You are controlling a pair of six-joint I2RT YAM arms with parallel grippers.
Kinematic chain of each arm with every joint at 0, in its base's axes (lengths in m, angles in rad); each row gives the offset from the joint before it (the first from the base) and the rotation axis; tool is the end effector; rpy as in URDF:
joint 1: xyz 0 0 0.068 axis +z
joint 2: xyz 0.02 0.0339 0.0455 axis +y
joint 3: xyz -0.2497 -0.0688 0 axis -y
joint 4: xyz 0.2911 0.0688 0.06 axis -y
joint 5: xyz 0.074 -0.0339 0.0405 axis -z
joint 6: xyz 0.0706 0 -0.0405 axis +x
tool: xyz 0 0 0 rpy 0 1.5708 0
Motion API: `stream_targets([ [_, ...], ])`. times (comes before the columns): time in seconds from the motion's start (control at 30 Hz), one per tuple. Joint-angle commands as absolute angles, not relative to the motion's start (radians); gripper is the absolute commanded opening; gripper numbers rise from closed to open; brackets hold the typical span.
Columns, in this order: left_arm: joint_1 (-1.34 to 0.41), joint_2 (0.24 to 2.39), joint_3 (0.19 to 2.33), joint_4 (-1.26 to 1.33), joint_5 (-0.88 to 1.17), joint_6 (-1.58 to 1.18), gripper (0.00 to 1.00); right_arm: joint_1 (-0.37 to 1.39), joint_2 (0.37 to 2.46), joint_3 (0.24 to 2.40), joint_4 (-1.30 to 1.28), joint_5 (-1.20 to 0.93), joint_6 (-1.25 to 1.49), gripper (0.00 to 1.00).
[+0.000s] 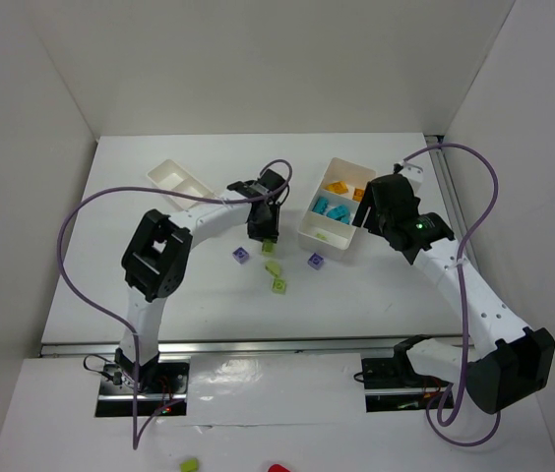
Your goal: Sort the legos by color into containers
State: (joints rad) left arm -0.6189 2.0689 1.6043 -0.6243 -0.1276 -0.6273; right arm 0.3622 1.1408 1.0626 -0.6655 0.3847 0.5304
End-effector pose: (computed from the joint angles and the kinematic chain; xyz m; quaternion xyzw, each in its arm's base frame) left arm 0.4069 -0.2788 0.1284 -0.0193 0.9691 -0.0887 0.2295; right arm 0.3025 0.0863 0.2831 0.1521 0.8892 0.0124 0.4314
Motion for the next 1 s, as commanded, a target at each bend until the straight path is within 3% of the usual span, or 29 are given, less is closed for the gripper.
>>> stream_targets([
  [0.0, -0.624, 2.071, 1.667, -0.64, -0.117, -0.588, 0.36, 0.37, 1.126, 1.055, -0.637, 0.393, 0.529, 0.76],
  [0.2, -0.624, 2.045, 1.736, -0.658, -0.117, -0.557, 0.23, 0.37, 1.126, 1.055, -0.627, 0.393, 0.529, 0.76],
  [0.43, -0.644, 1.973, 1.853, -0.67, -0.072, -0.535, 0.23, 0.37, 1.126, 1.055, -0.627, 0.402, 0.529, 0.76],
  [0.73, -0.696, 2.152, 2.124, -0.692, 0.049, -0.544, 0.23, 0.37, 1.106, 1.055, -0.637, 0.423, 0.538, 0.76],
  [0.77, -0.696, 2.164, 2.153, -0.692, 0.049, -0.545, 0.24, 0.37, 1.106, 1.055, -0.647, 0.423, 0.538, 0.76],
  [0.8, -0.696, 2.193, 2.169, -0.692, 0.061, -0.555, 0.39, 0.37, 1.097, 1.055, -0.647, 0.423, 0.538, 0.76],
  [0.9, -0.696, 2.236, 2.244, -0.716, 0.071, -0.555, 0.71, 0.37, 1.097, 1.043, -0.658, 0.433, 0.538, 0.76],
  [0.97, -0.696, 2.246, 2.266, -0.726, 0.093, -0.555, 0.78, 0.37, 1.078, 1.032, -0.658, 0.42, 0.538, 0.76],
])
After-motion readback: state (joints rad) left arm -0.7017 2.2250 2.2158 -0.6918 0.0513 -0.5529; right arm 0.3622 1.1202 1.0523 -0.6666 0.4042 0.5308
